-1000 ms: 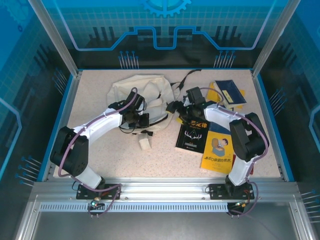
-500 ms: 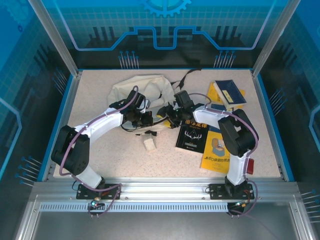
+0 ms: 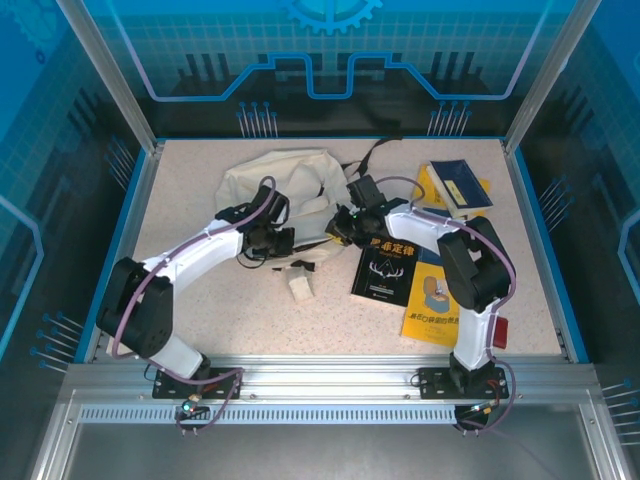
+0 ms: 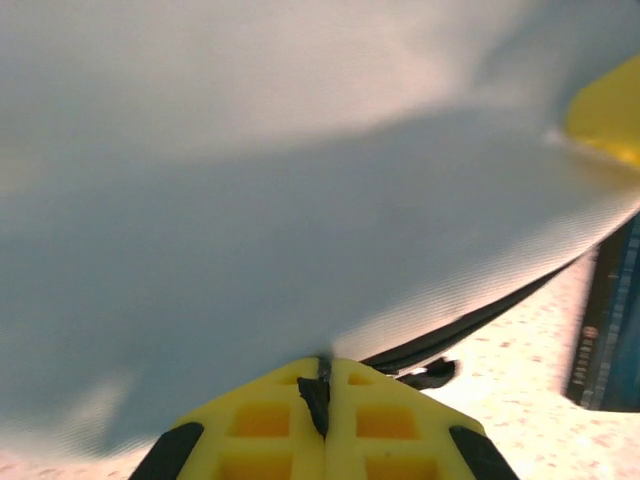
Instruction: Pack the student bag
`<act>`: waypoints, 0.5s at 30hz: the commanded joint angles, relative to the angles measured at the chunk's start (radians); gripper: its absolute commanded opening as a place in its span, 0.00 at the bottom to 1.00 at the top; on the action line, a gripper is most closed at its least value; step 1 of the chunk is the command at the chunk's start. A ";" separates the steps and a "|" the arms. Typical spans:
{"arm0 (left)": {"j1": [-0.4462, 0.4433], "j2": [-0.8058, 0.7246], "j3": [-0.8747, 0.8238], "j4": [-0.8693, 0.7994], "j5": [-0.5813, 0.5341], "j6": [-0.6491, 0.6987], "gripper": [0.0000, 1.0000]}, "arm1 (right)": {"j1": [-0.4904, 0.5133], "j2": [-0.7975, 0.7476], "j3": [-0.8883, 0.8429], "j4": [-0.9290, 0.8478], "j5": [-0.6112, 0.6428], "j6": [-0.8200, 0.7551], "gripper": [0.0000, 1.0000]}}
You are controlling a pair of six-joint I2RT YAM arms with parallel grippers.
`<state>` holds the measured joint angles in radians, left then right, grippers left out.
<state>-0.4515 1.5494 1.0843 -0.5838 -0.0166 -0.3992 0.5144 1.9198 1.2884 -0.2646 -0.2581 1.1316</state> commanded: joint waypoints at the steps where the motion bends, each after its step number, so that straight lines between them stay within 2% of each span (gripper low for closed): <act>1: 0.002 -0.043 -0.039 -0.116 -0.189 0.038 0.00 | -0.047 0.034 0.059 -0.101 0.146 -0.095 0.15; 5: 0.005 -0.040 -0.034 -0.127 -0.220 0.061 0.00 | -0.075 0.066 0.116 -0.134 0.168 -0.150 0.11; 10: 0.005 0.001 0.016 -0.103 -0.181 0.090 0.00 | -0.101 0.116 0.201 -0.141 0.127 -0.236 0.13; 12: 0.004 0.022 0.042 -0.073 -0.115 0.102 0.00 | -0.111 0.127 0.236 -0.147 0.074 -0.270 0.16; 13: 0.003 0.031 0.050 -0.045 -0.069 0.107 0.00 | -0.108 0.122 0.241 -0.150 0.046 -0.273 0.21; 15: 0.001 0.043 0.065 0.009 0.029 0.112 0.00 | -0.087 0.091 0.235 -0.169 0.032 -0.277 0.39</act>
<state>-0.4503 1.5707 1.1084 -0.6151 -0.1131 -0.3275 0.4229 2.0293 1.4952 -0.3912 -0.1978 0.9020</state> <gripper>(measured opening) 0.068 0.357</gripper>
